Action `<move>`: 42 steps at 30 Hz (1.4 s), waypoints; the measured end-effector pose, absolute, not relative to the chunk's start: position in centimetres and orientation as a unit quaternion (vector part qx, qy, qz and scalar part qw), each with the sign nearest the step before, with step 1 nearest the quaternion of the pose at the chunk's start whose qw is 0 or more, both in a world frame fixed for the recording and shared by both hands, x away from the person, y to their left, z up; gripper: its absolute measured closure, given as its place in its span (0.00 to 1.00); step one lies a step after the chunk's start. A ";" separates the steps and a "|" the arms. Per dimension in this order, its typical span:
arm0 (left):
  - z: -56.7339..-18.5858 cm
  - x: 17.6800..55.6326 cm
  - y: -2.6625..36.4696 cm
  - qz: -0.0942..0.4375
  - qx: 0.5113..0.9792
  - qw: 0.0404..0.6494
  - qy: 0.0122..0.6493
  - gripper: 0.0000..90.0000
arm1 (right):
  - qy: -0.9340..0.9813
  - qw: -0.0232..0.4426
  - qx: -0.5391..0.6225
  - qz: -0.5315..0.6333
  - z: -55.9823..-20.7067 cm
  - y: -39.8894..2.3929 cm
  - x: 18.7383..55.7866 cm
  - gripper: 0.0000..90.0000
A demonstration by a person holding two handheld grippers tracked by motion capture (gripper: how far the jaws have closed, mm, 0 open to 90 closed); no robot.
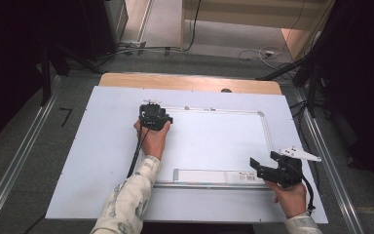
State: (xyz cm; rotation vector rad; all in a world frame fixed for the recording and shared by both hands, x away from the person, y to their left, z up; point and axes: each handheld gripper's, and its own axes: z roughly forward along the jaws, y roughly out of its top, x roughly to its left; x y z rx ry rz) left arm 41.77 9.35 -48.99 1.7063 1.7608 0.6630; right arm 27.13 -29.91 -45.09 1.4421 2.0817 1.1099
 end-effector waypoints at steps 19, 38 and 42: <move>-45.6 37.5 9.7 0.246 0.646 0.349 0.633 0.20 | 0.740 0.189 0.511 0.394 -45.1 -29.8 27.0 0.14; -43.9 30.3 14.6 0.263 0.647 0.369 0.613 0.19 | 0.736 0.196 0.516 0.391 -45.0 -30.1 26.9 0.14; -44.3 28.4 15.3 0.272 0.651 0.364 0.608 0.19 | 0.732 0.198 0.520 0.392 -44.9 -30.4 26.9 0.14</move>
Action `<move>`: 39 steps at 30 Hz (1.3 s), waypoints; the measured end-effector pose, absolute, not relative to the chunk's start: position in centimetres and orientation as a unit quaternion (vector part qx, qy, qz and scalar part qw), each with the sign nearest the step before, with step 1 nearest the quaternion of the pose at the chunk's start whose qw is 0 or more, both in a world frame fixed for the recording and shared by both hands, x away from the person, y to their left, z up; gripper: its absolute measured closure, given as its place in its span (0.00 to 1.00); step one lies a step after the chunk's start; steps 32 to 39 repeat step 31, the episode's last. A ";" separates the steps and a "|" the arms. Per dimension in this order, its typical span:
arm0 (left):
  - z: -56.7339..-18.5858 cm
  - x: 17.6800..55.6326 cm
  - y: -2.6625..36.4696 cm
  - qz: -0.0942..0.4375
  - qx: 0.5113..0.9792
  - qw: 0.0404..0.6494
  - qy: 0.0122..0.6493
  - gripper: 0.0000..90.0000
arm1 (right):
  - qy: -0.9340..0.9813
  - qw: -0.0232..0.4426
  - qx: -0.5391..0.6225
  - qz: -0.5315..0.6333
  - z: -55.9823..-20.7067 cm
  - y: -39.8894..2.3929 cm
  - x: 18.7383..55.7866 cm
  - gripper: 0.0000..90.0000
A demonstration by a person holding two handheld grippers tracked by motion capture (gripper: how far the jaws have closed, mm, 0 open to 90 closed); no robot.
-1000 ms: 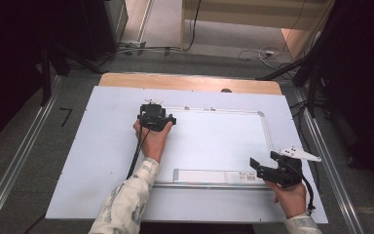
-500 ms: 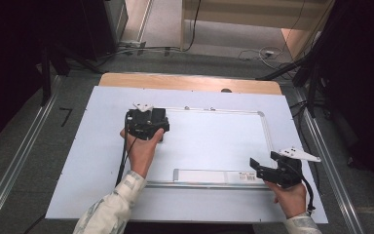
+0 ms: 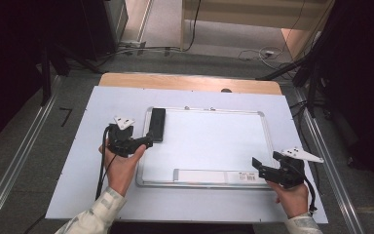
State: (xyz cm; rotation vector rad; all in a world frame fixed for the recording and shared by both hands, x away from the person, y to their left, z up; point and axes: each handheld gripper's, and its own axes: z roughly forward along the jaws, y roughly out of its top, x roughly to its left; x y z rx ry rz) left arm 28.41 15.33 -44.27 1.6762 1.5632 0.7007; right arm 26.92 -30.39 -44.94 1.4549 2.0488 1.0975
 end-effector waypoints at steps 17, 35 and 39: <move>-46.3 23.3 22.1 0.274 0.623 0.336 0.651 0.19 | 0.702 0.216 0.559 0.385 -45.0 -34.1 26.7 0.14; -47.9 23.3 25.9 0.281 0.602 0.312 0.679 0.19 | 0.696 0.219 0.572 0.374 -45.4 -35.1 26.6 0.14; -47.9 23.3 25.9 0.281 0.602 0.312 0.679 0.19 | 0.696 0.219 0.572 0.374 -45.4 -35.1 26.6 0.14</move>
